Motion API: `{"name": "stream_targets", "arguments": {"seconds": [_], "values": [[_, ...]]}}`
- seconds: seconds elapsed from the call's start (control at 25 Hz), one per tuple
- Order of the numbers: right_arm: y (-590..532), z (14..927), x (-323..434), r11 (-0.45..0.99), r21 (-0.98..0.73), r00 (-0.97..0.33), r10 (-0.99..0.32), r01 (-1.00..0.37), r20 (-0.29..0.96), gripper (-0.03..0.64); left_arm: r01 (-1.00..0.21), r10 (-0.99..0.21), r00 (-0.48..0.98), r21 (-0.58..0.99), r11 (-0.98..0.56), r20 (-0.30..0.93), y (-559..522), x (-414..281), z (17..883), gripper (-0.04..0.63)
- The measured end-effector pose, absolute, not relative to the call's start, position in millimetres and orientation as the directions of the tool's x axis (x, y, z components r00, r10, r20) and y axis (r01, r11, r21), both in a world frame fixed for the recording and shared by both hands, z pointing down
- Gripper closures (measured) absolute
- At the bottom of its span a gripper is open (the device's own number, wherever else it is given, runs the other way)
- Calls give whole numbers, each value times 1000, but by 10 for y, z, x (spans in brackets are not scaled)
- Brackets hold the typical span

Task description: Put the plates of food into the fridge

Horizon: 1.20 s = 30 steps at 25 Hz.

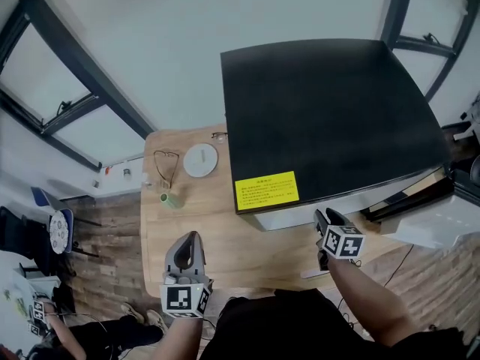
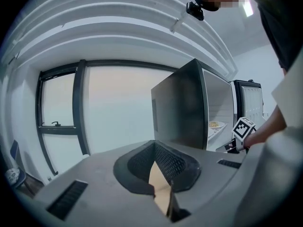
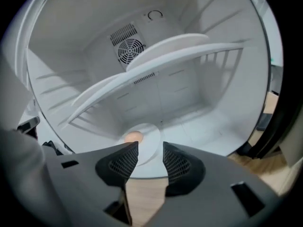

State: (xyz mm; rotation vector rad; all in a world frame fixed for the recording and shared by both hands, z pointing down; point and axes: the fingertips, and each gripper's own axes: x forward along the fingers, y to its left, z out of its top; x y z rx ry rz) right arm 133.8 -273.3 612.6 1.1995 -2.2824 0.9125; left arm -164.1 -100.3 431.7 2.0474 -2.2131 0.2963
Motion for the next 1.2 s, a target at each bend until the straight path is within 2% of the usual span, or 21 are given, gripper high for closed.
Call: {"name": "stream_targets", "arguments": {"seconds": [0.12, 0.24, 0.32, 0.52, 0.8, 1.2], "values": [[-2647, 5901, 1361, 502, -391, -635, -575, -771, 515, 452, -997, -978, -42, -78, 27, 204, -1063, -1480, 4322, 592], [-2569, 5679, 1533, 535, -393, -664, -599, -748, 447, 514, -992, -982, 14, -118, -37, 190, -1109, -1262, 4283, 592], [-2526, 5501, 1659, 566, -351, -666, -623, -746, 411, 554, -993, -983, 40, -107, -60, 178, -1152, -1157, 4267, 592], [-2455, 5035, 1827, 640, -230, -680, -671, -733, 295, 593, -987, -978, 96, -107, -117, 183, -1260, -894, 4340, 592], [-2468, 4787, 1944, 650, -168, -669, -690, -741, 277, 597, -989, -979, 122, -65, -134, 165, -1331, -747, 4327, 592], [-2578, 4710, 1908, 664, -154, -677, -685, -732, 267, 597, -993, -982, 86, -65, -98, 170, -1310, -818, 4327, 592]]}}
